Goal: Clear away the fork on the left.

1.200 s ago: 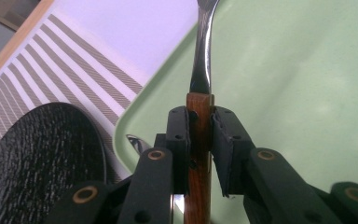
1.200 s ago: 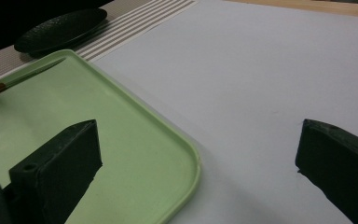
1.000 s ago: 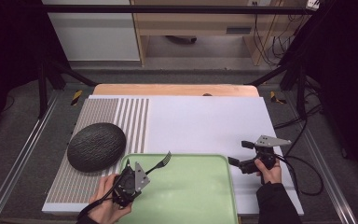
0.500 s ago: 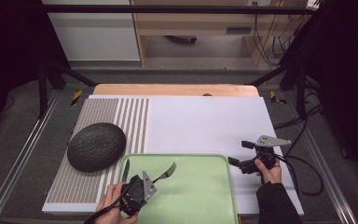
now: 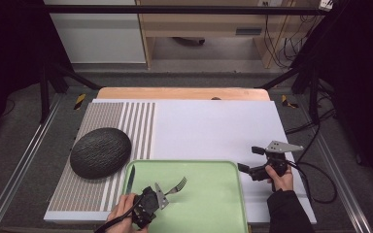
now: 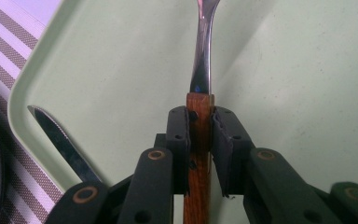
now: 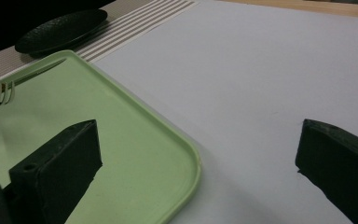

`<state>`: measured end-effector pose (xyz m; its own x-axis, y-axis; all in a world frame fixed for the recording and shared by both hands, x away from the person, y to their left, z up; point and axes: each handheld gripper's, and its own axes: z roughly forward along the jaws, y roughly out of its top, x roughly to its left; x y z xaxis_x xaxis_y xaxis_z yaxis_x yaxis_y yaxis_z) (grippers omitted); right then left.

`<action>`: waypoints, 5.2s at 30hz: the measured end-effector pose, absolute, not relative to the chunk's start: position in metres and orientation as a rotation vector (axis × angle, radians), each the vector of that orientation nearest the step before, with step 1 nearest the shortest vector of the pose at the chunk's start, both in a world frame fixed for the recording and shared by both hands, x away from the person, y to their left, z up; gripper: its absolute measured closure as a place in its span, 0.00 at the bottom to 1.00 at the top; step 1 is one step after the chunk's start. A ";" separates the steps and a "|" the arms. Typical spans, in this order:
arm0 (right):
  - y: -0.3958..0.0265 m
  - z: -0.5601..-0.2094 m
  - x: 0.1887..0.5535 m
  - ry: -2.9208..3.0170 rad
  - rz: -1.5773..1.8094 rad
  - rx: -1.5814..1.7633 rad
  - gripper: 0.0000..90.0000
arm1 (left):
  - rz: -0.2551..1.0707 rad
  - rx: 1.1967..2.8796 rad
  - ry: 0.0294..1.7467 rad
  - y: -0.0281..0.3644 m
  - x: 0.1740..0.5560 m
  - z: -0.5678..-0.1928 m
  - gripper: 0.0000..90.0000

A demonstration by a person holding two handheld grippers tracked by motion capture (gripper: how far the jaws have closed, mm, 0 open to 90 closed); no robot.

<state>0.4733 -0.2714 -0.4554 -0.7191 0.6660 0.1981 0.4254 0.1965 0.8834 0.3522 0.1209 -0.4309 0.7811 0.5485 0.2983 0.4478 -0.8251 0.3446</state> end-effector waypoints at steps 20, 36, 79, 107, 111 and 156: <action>-0.271 -0.455 0.473 2.239 1.540 1.045 0.00 | 0.506 2.729 0.691 0.120 0.355 -0.441 0.89; -0.271 -0.455 0.473 2.239 1.538 1.048 0.00 | 0.403 2.436 0.653 0.134 0.362 -0.426 0.75; -0.271 -0.455 0.473 2.241 1.539 1.046 0.00 | 0.280 2.444 0.634 0.130 0.381 -0.456 1.00; -0.271 -0.455 0.473 2.242 1.536 1.047 0.00 | 0.321 2.429 0.696 0.144 0.389 -0.457 1.00; -0.271 -0.455 0.473 2.241 1.535 1.048 0.00 | 0.324 2.427 0.696 0.145 0.390 -0.457 1.00; -0.271 -0.456 0.474 2.244 1.529 1.048 0.00 | 0.381 2.407 0.763 0.160 0.409 -0.459 1.00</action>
